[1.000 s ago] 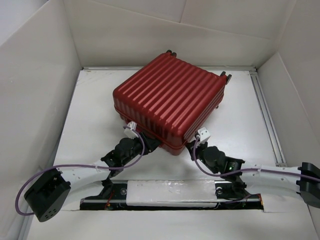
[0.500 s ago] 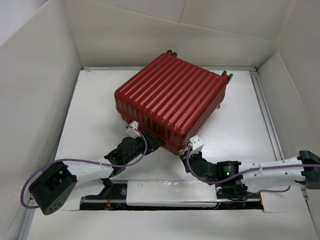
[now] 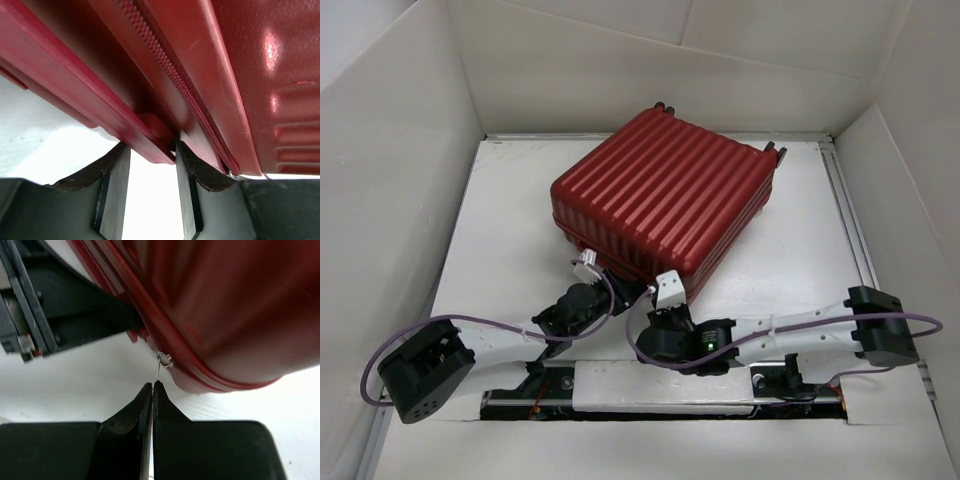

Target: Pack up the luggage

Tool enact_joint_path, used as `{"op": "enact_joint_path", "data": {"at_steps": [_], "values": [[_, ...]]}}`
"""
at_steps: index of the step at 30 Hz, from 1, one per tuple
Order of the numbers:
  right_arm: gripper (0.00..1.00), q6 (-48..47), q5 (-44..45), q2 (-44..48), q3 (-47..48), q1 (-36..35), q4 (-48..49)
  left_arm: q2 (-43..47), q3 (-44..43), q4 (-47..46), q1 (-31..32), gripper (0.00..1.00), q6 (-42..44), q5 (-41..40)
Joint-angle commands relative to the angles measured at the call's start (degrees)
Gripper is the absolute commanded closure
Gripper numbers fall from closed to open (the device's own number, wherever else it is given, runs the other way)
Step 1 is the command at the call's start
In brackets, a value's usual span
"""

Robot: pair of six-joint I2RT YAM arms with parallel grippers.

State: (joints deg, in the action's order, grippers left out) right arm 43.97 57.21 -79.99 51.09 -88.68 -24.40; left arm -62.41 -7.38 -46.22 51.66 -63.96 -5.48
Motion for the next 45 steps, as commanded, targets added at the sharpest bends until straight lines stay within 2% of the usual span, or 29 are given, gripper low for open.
{"op": "enact_joint_path", "data": {"at_steps": [1,5,9,17,22,25,28,29,30,31,32,33,34,36,38,40,42,43,44,45], "values": [[1.0,2.8,2.7,-1.4,8.1,-3.3,16.5,3.0,0.9,-5.8,3.1,1.0,-0.7,7.5],[1.0,-2.3,-1.6,-7.4,12.7,0.8,19.7,4.7,2.0,-6.9,3.1,1.0,-2.0,8.9],[1.0,-6.0,-4.2,-9.7,14.6,2.7,23.5,6.8,3.5,-7.5,3.1,1.0,-3.6,8.9],[1.0,-8.8,-10.0,-9.8,13.4,6.6,31.1,11.5,4.7,-5.5,3.1,1.0,-4.3,8.3],[1.0,-9.6,-11.1,-10.3,15.9,7.7,31.1,13.7,6.2,-8.2,3.1,1.0,-5.0,7.6],[1.0,-10.3,-11.8,-10.3,15.2,7.7,31.1,14.2,5.4,-4.9,3.1,1.0,-3.7,7.6],[0.73,-9.7,-13.3,-7.4,13.0,7.7,31.1,16.1,3.3,2.2,3.1,1.0,-0.8,6.3],[0.56,-9.7,-13.4,-6.2,11.6,7.0,31.1,18.6,2.6,5.1,3.1,1.0,0.3,5.2],[0.49,-9.7,-13.4,-3.9,11.6,6.3,30.3,20.3,1.5,8.5,3.1,1.0,1.2,4.0],[0.4,-9.7,-13.4,-1.4,11.0,5.1,28.6,24.1,1.0,15.7,3.1,0.94,2.7,0.8],[0.4,-10.2,-12.7,-1.4,11.0,4.5,28.6,26.1,1.0,19.2,3.1,0.87,3.7,-0.6],[0.36,-10.2,-12.7,0.8,11.0,4.0,26.5,28.4,0.1,22.5,3.1,0.78,4.6,-1.6],[0.35,-10.9,-12.6,1.8,11.0,4.0,25.1,30.7,-1.0,30.1,3.1,0.6,5.6,-3.8],[0.33,-10.9,-13.2,3.7,12.3,3.4,21.1,38.7,-2.5,39.1,3.1,0.42,7.0,-6.9],[0.33,-11.5,-13.2,6.6,12.3,3.4,19.1,44.7,-4.8,51.1,3.1,0.24,7.0,-10.9],[0.35,-11.5,-11.3,9.7,12.3,3.4,17.4,53.9,-6.5,57.3,3.1,0.19,7.0,-13.2],[0.44,-12.1,-9.0,11.9,11.8,3.4,16.1,58.5,-9.6,61.8,3.1,0.18,7.5,-17.2],[0.63,-12.1,-7.3,13.1,11.1,4.1,14.0,60.6,-10.8,61.9,3.1,0.18,8.7,-18.6],[0.77,-12.1,-7.3,15.4,11.1,4.7,12.6,60.7,-13.7,61.9,3.1,0.2,10.9,-19.8],[0.89,-11.4,-6.3,16.7,11.1,6.0,11.4,59.0,-15.5,59.9,3.1,0.26,12.8,-21.8]]}}
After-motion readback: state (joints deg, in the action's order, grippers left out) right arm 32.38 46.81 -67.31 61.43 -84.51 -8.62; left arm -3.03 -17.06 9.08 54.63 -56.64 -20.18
